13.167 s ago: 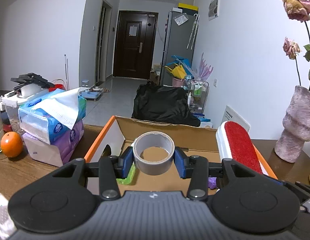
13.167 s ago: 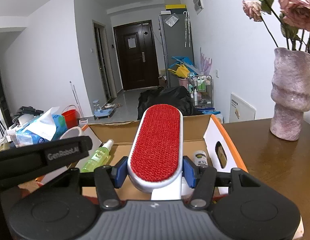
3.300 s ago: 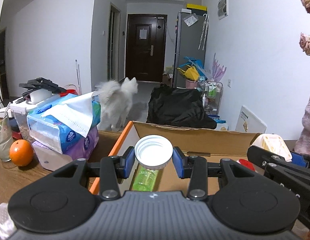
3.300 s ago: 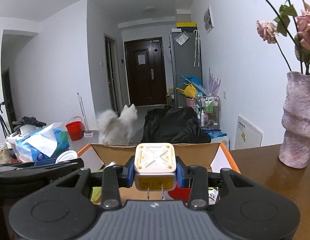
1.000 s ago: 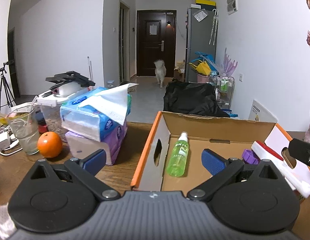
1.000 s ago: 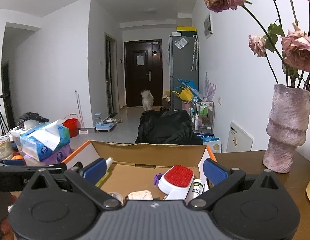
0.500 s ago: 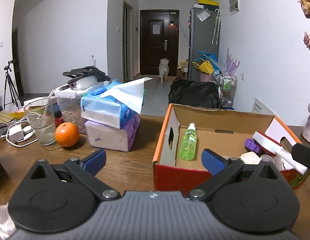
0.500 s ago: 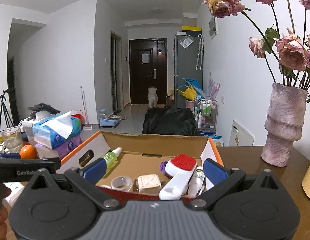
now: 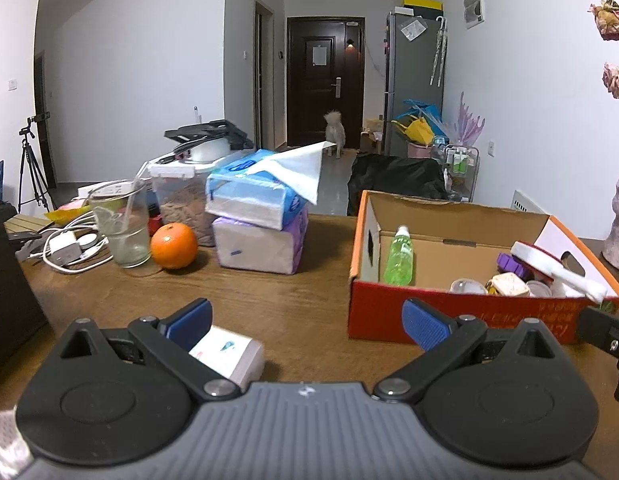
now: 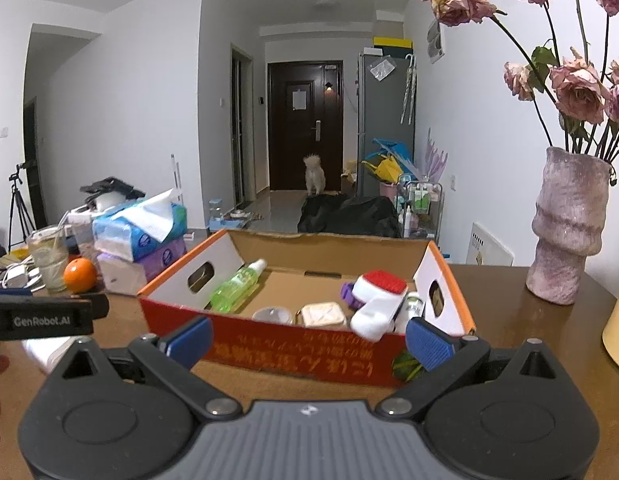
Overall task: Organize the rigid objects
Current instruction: 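Withdraw both tools from the box back over the table, then grasp the blue bottle cap with the right tool while the left tool approaches the wipes pack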
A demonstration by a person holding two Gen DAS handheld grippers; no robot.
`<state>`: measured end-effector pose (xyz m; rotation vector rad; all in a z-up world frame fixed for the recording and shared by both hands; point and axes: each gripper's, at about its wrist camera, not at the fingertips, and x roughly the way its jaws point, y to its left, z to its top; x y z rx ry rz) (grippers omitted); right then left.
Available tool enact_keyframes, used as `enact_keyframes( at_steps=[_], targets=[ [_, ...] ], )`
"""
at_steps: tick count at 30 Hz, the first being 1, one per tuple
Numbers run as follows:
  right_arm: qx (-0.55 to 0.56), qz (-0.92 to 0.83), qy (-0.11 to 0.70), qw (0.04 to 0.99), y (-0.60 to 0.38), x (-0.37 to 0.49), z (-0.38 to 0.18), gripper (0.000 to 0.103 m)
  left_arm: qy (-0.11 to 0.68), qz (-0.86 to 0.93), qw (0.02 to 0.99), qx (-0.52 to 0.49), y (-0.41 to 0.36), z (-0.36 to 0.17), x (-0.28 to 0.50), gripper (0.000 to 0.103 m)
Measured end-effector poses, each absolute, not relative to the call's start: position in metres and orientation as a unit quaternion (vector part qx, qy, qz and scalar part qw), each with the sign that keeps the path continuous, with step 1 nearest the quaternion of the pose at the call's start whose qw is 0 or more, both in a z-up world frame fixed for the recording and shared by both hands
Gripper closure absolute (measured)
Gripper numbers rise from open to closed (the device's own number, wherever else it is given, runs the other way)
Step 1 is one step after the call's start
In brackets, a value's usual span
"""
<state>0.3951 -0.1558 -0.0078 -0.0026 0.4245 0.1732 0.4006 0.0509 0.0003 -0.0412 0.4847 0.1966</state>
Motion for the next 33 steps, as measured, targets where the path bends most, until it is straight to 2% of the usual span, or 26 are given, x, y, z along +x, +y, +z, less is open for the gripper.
enact_keyframes(
  at_steps=[16, 33],
  targets=[
    [-0.012, 0.093, 0.253, 0.963, -0.128, 0.357, -0.029, 0.0, 0.25, 0.095, 0.963, -0.019, 0.079, -0.006, 0.352, 0.0],
    [-0.013, 0.076, 0.311, 0.947, -0.102, 0.357, -0.059, 0.0, 0.27, 0.078, 0.96, -0.011, 0.102, -0.021, 0.336, 0.0]
  ],
)
